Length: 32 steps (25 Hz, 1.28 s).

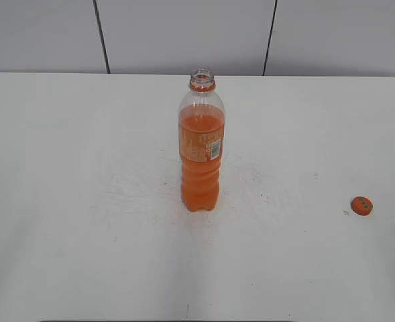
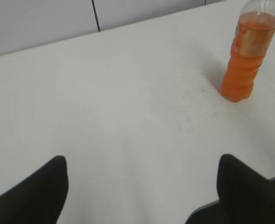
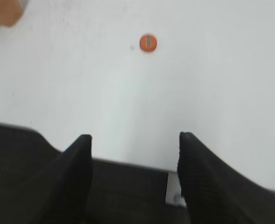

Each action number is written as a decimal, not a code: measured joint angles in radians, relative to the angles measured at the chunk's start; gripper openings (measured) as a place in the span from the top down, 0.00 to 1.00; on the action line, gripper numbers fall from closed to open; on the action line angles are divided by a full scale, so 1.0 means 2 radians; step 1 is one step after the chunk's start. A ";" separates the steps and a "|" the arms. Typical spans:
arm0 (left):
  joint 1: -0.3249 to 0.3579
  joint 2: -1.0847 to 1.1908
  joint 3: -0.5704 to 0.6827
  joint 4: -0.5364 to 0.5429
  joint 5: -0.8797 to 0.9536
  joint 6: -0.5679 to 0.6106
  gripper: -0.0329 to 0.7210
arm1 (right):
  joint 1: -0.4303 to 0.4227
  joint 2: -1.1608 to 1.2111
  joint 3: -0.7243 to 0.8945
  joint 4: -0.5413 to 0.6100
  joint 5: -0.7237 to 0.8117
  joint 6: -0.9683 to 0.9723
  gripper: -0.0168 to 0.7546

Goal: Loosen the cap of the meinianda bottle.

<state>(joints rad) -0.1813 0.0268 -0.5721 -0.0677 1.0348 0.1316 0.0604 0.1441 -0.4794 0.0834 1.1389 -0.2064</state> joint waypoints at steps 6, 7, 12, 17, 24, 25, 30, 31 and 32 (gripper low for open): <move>0.000 -0.017 0.000 -0.011 0.001 0.001 0.18 | 0.000 -0.075 0.018 -0.003 -0.050 -0.007 0.41; 0.000 -0.017 0.000 -0.011 0.001 0.001 0.18 | 0.000 -0.076 0.018 -0.004 -0.051 -0.007 0.41; 0.000 -0.017 0.000 -0.013 0.001 0.001 0.18 | 0.000 -0.076 0.018 -0.005 -0.057 -0.007 0.41; 0.009 -0.018 0.000 -0.013 0.001 0.001 0.18 | 0.000 -0.076 0.018 -0.005 -0.057 -0.007 0.41; 0.089 -0.018 0.000 -0.013 0.001 0.001 0.18 | -0.018 -0.076 0.018 -0.005 -0.057 -0.007 0.41; 0.093 -0.018 0.000 -0.013 0.001 0.001 0.18 | -0.018 -0.076 0.018 -0.005 -0.057 -0.007 0.41; 0.094 -0.018 0.000 -0.013 0.001 0.001 0.18 | -0.018 -0.076 0.018 -0.005 -0.057 -0.007 0.41; 0.094 -0.018 0.000 -0.013 0.001 0.001 0.18 | -0.018 -0.076 0.018 -0.005 -0.057 -0.007 0.41; 0.094 -0.018 0.000 -0.013 0.001 0.001 0.18 | -0.018 -0.076 0.018 -0.005 -0.057 -0.007 0.41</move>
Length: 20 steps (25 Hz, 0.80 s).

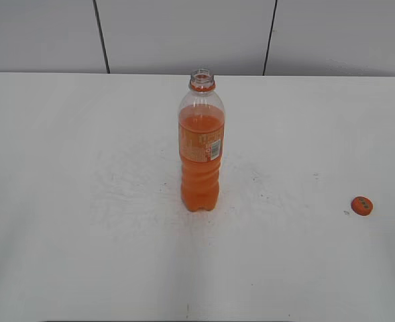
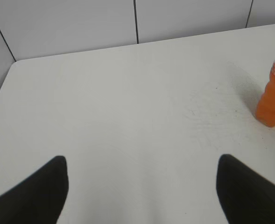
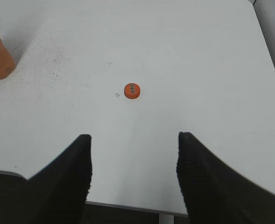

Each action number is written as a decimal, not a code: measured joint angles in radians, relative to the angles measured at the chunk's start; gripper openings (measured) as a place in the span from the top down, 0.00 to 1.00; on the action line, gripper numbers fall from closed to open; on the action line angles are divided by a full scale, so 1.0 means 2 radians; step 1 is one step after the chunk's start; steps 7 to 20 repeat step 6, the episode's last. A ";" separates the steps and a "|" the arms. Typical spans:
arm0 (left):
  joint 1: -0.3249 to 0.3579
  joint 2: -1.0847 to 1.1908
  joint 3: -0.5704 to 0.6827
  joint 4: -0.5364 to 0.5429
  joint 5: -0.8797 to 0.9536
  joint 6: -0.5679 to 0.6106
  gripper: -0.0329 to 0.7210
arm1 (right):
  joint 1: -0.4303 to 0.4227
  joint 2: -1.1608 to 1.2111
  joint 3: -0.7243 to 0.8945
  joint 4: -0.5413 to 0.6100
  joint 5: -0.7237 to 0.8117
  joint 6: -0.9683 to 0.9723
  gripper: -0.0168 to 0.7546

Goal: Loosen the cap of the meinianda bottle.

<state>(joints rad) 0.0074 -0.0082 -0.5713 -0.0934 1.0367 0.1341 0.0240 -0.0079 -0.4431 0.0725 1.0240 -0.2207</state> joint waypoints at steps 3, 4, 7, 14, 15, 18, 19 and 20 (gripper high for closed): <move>0.000 0.000 0.000 0.000 0.000 0.000 0.18 | 0.000 0.000 0.000 0.000 0.000 0.000 0.41; 0.000 0.000 0.000 0.000 0.000 0.000 0.18 | 0.000 0.000 0.000 0.000 0.000 0.000 0.41; 0.000 0.000 0.000 0.000 0.000 0.000 0.18 | 0.000 0.000 0.000 0.000 0.000 0.000 0.41; 0.000 0.000 0.000 0.000 0.000 0.000 0.18 | 0.000 0.000 0.000 0.000 0.000 0.000 0.41; 0.000 0.000 0.000 0.000 0.000 0.000 0.18 | 0.000 0.000 0.000 0.000 0.000 0.000 0.41; 0.000 0.000 0.000 0.000 0.000 0.000 0.18 | 0.000 0.000 0.000 0.000 0.000 0.000 0.41; 0.000 0.000 0.000 0.000 0.000 0.000 0.18 | 0.000 0.000 0.000 0.000 0.000 0.000 0.41; 0.000 0.000 0.000 0.000 0.000 0.000 0.18 | 0.000 0.000 0.000 0.000 0.000 0.000 0.41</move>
